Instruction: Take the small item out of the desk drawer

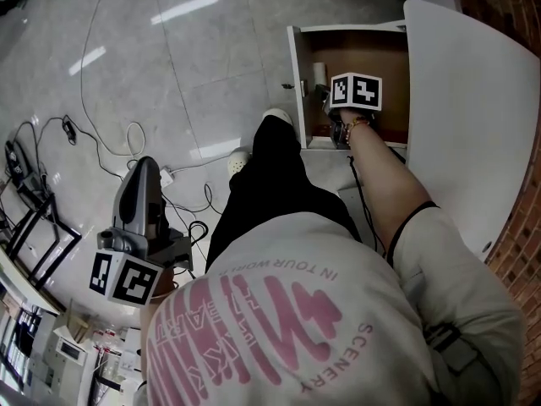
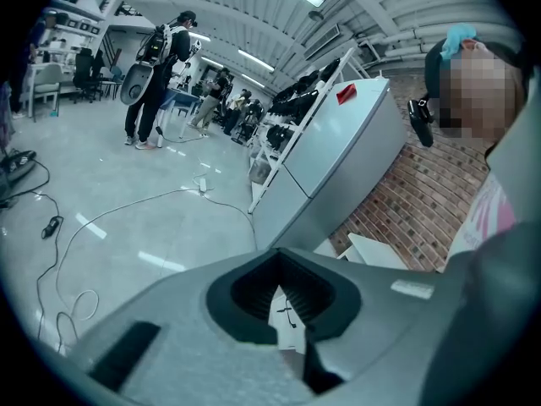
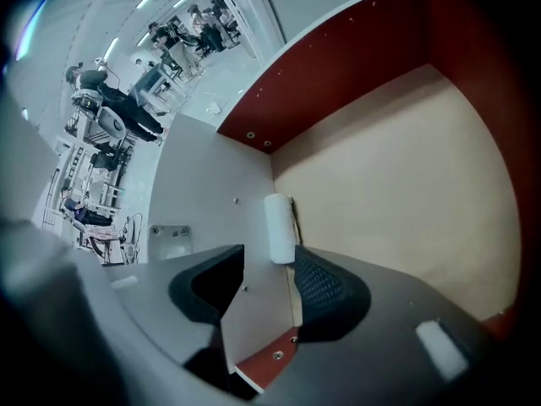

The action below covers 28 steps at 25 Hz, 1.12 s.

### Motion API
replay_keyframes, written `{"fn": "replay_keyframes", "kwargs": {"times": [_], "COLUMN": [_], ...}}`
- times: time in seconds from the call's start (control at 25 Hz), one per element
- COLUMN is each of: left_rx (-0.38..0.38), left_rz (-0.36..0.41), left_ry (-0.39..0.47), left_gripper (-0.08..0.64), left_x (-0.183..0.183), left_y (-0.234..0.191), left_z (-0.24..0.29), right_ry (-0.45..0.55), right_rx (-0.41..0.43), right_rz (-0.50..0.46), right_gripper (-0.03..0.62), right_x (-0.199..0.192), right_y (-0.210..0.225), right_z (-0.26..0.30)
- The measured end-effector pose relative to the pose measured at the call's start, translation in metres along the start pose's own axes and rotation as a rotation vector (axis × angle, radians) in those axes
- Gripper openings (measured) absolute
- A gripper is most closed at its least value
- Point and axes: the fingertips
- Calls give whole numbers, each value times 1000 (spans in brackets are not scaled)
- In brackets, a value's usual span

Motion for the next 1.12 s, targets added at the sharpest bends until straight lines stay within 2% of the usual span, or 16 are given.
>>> {"fn": "replay_keyframes", "kwargs": {"times": [0.44, 1.12], "left_rx": [26, 49], "left_rz": [-16, -27], "left_ry": [-43, -64], "left_gripper": [3, 3], "left_x": [-26, -33], "left_y": [-8, -16], "left_z": [2, 7], "right_ry": [-31, -85], "right_rx": [-6, -33], "right_rz": [48, 11], "right_gripper": [201, 201], "right_x": [-7, -9], "right_y": [14, 21], "right_z": [29, 48]}}
Point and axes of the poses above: the fingertips, and each gripper's own axes: z forward along the fingers, y to its right, x out of its top, and after that the axes turned 12 degrees about y, right-handed
